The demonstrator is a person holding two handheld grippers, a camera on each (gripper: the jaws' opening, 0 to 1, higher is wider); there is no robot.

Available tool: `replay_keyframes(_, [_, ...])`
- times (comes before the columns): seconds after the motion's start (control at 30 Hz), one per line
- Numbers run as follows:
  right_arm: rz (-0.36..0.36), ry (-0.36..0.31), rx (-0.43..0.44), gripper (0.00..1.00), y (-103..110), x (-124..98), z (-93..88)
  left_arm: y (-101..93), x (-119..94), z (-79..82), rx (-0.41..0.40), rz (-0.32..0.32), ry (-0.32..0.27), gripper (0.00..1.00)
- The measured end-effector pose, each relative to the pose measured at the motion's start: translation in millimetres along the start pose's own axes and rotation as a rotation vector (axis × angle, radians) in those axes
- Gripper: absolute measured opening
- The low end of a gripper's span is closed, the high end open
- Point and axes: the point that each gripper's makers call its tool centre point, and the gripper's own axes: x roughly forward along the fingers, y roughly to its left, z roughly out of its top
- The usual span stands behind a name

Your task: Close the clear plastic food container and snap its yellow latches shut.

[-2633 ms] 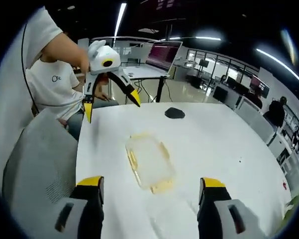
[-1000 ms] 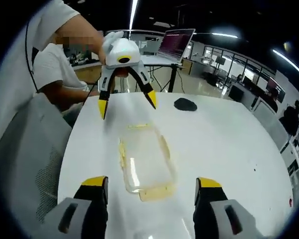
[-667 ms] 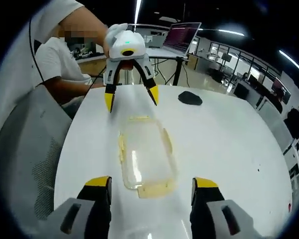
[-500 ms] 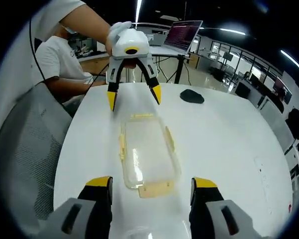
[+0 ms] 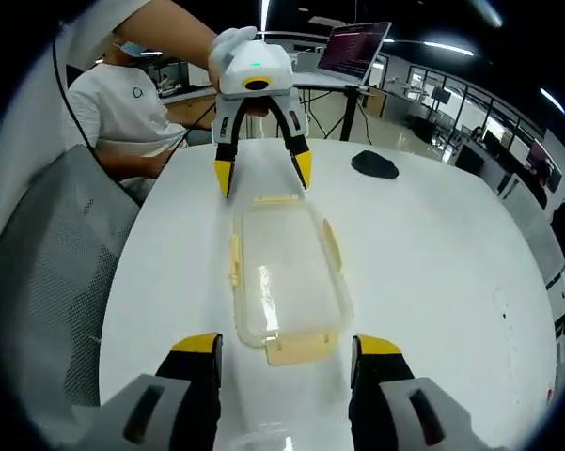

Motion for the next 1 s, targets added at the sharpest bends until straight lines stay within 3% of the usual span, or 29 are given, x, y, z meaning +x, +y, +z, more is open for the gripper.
replay_keyframes(0.43, [0.013,0.010,0.006,0.53,-5.5,6.6,-1.2,1.4,7.4,-0.9,-0.006,-0.025,0.003,0.55])
replay_keyframes(1.0, [0.052,0.071,-0.016,0.49,-10.1,19.0,-8.2,3.3,10.7,-4.6,-0.020,-0.047,0.014,0.49])
